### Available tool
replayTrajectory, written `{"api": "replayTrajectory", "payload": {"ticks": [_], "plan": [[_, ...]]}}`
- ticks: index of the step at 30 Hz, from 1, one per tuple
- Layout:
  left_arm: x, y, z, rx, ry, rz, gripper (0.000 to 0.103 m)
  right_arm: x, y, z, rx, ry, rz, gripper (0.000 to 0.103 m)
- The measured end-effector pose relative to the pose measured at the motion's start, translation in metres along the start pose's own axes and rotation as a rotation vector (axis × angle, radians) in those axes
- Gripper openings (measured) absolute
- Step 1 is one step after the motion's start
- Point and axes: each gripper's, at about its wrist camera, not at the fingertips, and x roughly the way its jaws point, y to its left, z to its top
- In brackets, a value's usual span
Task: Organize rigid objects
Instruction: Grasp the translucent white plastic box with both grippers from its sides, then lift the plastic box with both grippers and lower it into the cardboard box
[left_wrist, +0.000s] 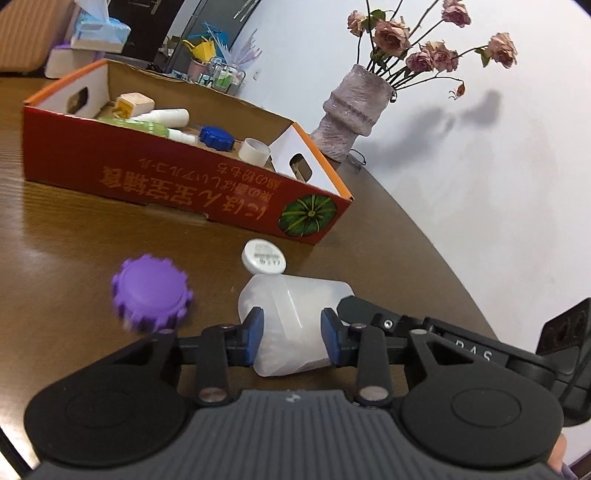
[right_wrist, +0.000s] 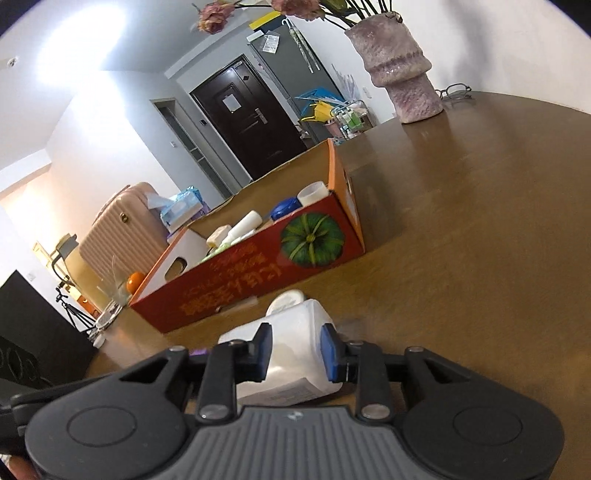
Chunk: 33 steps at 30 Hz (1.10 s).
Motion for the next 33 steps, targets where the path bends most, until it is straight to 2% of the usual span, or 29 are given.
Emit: {"api": "replayTrajectory", "payload": {"ticks": [9,13,20,26,30,33], "plan": [[-0.076,-0.001,-0.033,-0.012,-0.047,0.0,0.034,-0.059,0.041,-0.051,-0.022,-0.01,0.011,0.026],[-0.114,-0.008,-0.046,0.029,-0.1,-0.021,0.034,-0.086,0.062,-0.067,-0.041,-0.044,0.02,0.026],[-0.153,-0.012,-0.063,0.045,-0.154,-0.047,0.034,-0.123,0.093,-0.087,-0.085,-0.103,0.003,0.026],[-0.155,-0.006,-0.039,0.032,-0.208,-0.055,0.034,-0.127,0.114,-0.074,-0.136,-0.129,0.014,0.026],[-0.14,-0.004,0.0,0.045,-0.218,-0.068,0.034,-0.111,0.122,-0.053,-0.16,-0.146,0.004,0.026],[-0.117,-0.006,0.039,0.063,-0.22,-0.085,0.034,-0.093,0.122,-0.025,-0.151,-0.166,0.0,0.026]]}}
